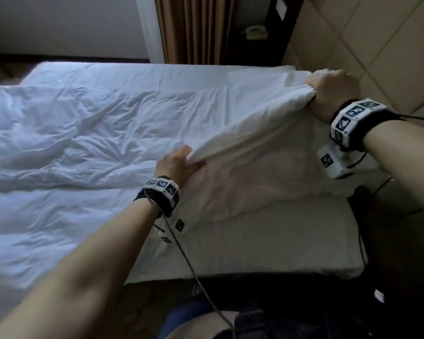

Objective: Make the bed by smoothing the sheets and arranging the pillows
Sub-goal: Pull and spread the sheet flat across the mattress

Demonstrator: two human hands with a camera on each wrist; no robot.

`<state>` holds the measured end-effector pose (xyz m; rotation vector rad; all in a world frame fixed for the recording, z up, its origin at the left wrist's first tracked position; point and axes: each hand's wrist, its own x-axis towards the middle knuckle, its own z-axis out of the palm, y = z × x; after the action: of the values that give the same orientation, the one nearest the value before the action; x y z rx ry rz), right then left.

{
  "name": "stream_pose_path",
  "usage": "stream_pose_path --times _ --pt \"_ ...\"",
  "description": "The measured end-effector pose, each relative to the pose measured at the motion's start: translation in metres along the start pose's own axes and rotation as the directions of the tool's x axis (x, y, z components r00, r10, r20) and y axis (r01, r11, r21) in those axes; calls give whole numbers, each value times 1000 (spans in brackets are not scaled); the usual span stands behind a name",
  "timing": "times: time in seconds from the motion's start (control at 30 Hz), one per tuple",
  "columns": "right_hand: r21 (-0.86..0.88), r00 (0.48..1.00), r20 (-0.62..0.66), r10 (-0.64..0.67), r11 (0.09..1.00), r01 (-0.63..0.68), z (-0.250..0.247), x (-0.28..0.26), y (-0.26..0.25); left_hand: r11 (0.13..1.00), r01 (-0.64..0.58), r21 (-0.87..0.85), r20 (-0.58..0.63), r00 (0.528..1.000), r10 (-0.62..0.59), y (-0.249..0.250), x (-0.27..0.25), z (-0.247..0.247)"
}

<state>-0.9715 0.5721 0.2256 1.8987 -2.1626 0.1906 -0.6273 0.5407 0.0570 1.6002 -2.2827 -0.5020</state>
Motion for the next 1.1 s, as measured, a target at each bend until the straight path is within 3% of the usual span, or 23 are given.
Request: stream_pose_path --times 0.07,0.13,0.23,0.3,0.43,0.57,0.63,0.7,0.77,0.83,0.93,1.1 --pt "-50 997 65 38 998 -35 13 0 -5 1000 20 21 224 974 -24 -16 -24 31" --pt "-106 987 152 46 994 -29 29 -3 -8 992 69 102 419 902 -106 -38 -46 62" --pt "-158 971 232 53 987 -16 54 -9 -4 977 131 170 560 803 -205 -75 -70 93" --pt "-178 962 256 96 983 -51 69 -12 5 967 196 160 563 787 -253 -93 -75 100" --pt "-216 928 315 197 968 -132 90 -20 23 929 352 114 477 801 -362 -103 -63 100" --pt "-206 891 383 243 963 -174 110 -28 31 818 575 -19 366 765 -530 -101 -46 94" --pt "-200 882 410 232 966 -161 122 -28 29 717 690 -104 271 713 -647 -98 -47 94" --pt "-189 877 430 214 971 -145 131 -25 23 595 785 -175 226 620 -752 -92 -55 102" --pt "-133 873 454 177 983 -130 136 -16 18 497 850 -174 255 526 -811 -81 -63 117" --pt "-90 870 472 143 989 -114 140 -2 20 484 870 -96 318 487 -813 -68 -65 137" --pt "-84 865 492 100 994 -67 145 14 33 578 815 45 388 519 -762 -58 -57 153" --pt "-91 836 543 81 995 -38 167 30 69 741 632 226 374 647 -665 -73 3 123"
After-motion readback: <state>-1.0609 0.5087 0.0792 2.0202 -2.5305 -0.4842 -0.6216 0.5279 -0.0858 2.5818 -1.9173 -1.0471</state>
